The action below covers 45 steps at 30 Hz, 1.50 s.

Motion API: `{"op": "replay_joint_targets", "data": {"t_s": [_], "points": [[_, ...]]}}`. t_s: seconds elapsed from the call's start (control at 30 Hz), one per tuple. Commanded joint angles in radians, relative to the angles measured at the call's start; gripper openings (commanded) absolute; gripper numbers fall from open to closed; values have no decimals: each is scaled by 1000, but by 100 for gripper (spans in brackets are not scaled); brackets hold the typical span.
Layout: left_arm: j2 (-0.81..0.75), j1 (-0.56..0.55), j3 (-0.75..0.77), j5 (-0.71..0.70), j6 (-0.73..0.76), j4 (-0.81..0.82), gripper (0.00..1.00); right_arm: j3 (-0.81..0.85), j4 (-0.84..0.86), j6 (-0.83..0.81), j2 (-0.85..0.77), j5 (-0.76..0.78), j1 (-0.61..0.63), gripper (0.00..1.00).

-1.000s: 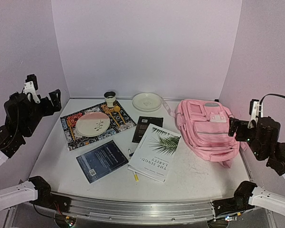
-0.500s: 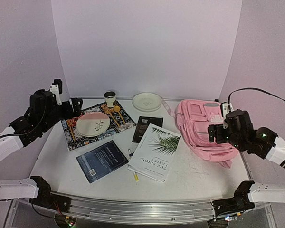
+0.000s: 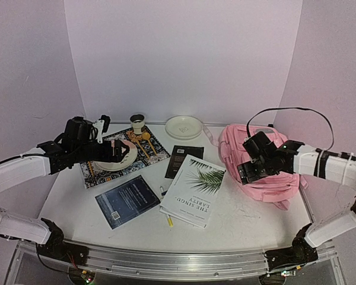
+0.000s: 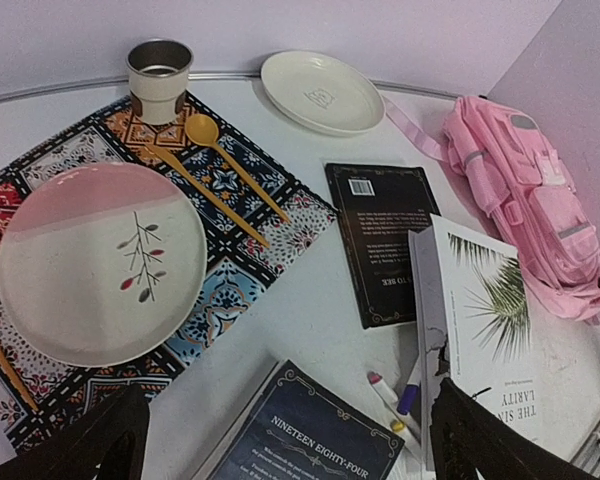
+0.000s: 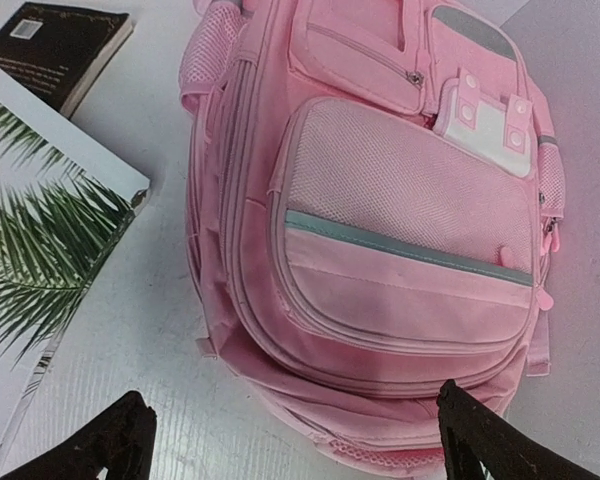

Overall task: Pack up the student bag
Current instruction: Grab the student bag from the corner of the board.

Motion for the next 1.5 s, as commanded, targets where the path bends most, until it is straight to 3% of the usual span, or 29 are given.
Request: {"op": "replay_joint_targets", "data": {"t_s": [0.0, 0.3, 0.7, 0.9, 1.07, 1.17, 1.23, 1.4, 1.47], "points": [[3, -12, 54, 87, -2, 20, 99, 68, -104, -47, 134, 112, -20, 98], [43, -90, 57, 47, -8, 24, 99, 127, -141, -121, 324, 109, -46, 88], [78, -159, 82, 31, -12, 52, 99, 162, -246, -149, 341, -82, -46, 82], [78, -163, 80, 55, -13, 71, 99, 146, -276, -135, 387, -46, -47, 82], [76, -167, 74, 74, -21, 77, 99, 137, -276, -128, 441, 2, -52, 75], [74, -168, 68, 76, -25, 80, 99, 139, -277, -125, 458, 28, -56, 65], [73, -169, 68, 82, -28, 82, 100, 143, -274, -128, 456, 38, -59, 53], [68, -171, 66, 93, -34, 90, 99, 152, -243, -157, 410, -6, -61, 11], [64, -171, 68, 103, -39, 94, 99, 159, -230, -164, 371, -31, -61, 0]]}}
